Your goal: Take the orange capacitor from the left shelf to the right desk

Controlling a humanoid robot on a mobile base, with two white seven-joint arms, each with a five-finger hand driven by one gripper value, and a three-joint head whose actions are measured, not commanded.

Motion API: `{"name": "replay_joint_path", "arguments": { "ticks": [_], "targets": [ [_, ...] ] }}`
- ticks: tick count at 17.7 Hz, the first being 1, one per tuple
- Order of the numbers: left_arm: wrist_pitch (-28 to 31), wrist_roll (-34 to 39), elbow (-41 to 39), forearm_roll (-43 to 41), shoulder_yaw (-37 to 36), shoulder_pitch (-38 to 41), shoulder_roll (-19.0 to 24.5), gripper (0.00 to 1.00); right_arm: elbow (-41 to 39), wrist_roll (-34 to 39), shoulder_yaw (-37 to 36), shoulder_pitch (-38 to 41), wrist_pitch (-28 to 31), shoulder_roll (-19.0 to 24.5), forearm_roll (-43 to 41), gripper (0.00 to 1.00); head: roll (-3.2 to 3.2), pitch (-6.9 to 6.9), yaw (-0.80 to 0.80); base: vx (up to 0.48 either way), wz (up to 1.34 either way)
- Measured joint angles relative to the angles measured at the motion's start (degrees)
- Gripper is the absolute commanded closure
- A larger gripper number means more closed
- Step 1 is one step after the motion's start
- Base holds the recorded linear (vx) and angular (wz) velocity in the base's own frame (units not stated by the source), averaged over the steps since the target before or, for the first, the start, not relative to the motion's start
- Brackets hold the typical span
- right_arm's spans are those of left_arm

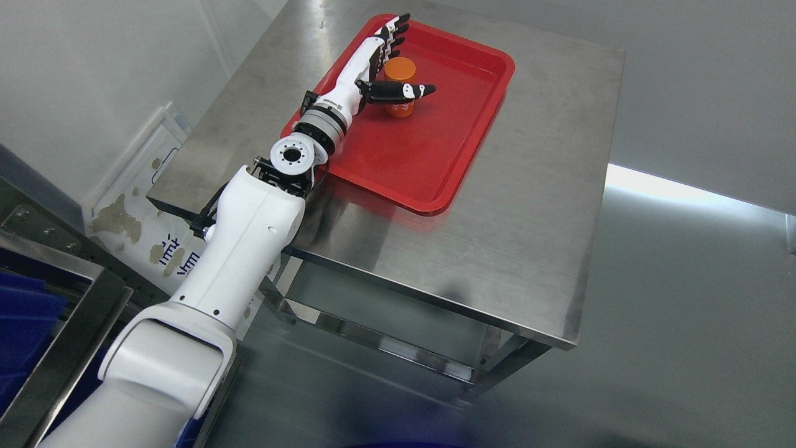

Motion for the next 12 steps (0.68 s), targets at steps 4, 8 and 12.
{"name": "replay_joint_path", "arguments": {
  "ticks": [4,8,12],
  "targets": [
    [-0.01,-0.15,-2.34,0.10,2.34,-2.62,0.00,0.00,0.00,0.00,0.00,0.01,0.00,0.00,0.00,0.00,0.00,0.00,0.00,0.001,0.00],
    [5.69,-0.38,-7.28,0.16,6.90,-1.76,0.00,0.00,0.00,-1.45,-0.01,0.03,0.03,-0.02,0.00,0.00,0.00,0.00,0.00,0.000,0.00],
    [15.56,-3.68,-16.49,0.18,12.62,4.45,0.00,0.00,0.00,-0.53,-0.01,0.03,0.27,-0.03,0.00,0.00,0.00,0.00,0.00,0.000,0.00]
  ]
}}
